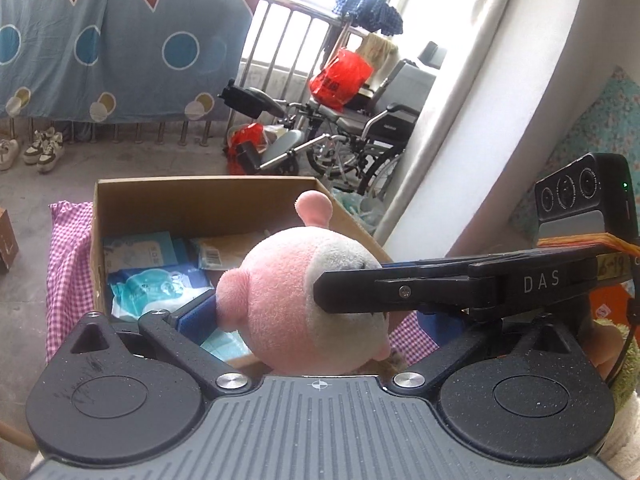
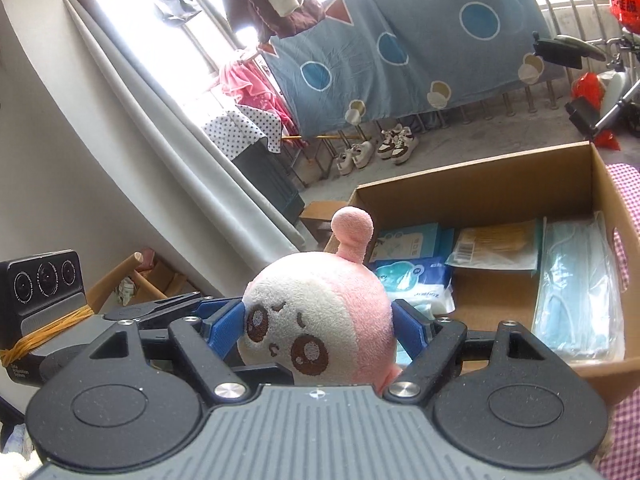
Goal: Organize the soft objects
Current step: 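Lift the pink plush toy with both grippers and carry it over the box, then lower the plush toy into the box and open both grippers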
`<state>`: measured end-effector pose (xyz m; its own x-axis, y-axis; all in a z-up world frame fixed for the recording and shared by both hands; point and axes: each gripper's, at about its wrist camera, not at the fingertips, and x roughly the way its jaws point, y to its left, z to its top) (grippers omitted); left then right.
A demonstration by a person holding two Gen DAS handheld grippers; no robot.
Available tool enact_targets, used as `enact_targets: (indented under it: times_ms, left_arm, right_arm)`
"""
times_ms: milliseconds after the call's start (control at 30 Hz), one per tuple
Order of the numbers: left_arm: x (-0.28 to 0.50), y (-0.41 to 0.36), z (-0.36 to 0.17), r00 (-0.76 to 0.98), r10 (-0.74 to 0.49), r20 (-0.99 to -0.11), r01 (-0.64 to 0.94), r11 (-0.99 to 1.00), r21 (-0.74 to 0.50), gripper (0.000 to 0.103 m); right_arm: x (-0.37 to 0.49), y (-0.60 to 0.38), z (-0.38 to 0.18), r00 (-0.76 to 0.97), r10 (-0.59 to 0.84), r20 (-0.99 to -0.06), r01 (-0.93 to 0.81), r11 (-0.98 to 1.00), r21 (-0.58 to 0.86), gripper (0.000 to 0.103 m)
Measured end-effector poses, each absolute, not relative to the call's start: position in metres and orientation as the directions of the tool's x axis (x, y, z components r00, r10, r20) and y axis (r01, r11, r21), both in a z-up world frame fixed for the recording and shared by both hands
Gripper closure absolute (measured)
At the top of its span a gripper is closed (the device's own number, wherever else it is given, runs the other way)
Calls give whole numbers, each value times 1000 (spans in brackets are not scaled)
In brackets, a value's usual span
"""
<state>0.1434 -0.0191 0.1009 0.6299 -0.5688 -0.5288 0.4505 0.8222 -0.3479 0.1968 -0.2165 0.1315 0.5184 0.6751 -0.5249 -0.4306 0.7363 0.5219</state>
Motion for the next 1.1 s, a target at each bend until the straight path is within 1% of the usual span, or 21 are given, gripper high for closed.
enact_targets:
  times_ms: [100,233,333,467,600,767,900,1000,1100]
  left_arm:
    - [175,-28,100,604,-574,-553,452,818,-354,0]
    - [223,-38,89,548,-569,-613,418,821,-389,0]
    - [254,-50,75,523,-539,-661,397,840,-370,0]
    - [294,-61,52,480,-508,-715,370,856,-360,1]
    - [323,-67,30,454,-480,-751,337,873,-354,1]
    - [342,-73,10,417,-450,-790,323,886,-334,1]
    - [344,-76,0,391,-416,-821,336,895,-293,1]
    - [342,-78,-9,346,-388,-854,347,899,-268,4]
    - [339,-81,-15,316,-369,-874,367,897,-246,4]
  right_arm:
    - [233,-225,129,486,667,-564,-422,745,517,21]
    - [281,-235,112,433,661,-613,-390,750,534,21]
    - [319,-241,92,389,658,-645,-371,753,544,21]
    - [358,-242,71,359,637,-682,-383,767,515,21]
    - [387,-237,53,343,621,-705,-420,773,476,21]
    - [402,-220,43,347,597,-723,-514,766,386,21]
    - [398,-203,36,351,569,-743,-602,745,286,21]
    - [394,-195,26,350,542,-764,-637,735,230,21]
    - [389,-188,19,346,519,-781,-665,723,186,21]
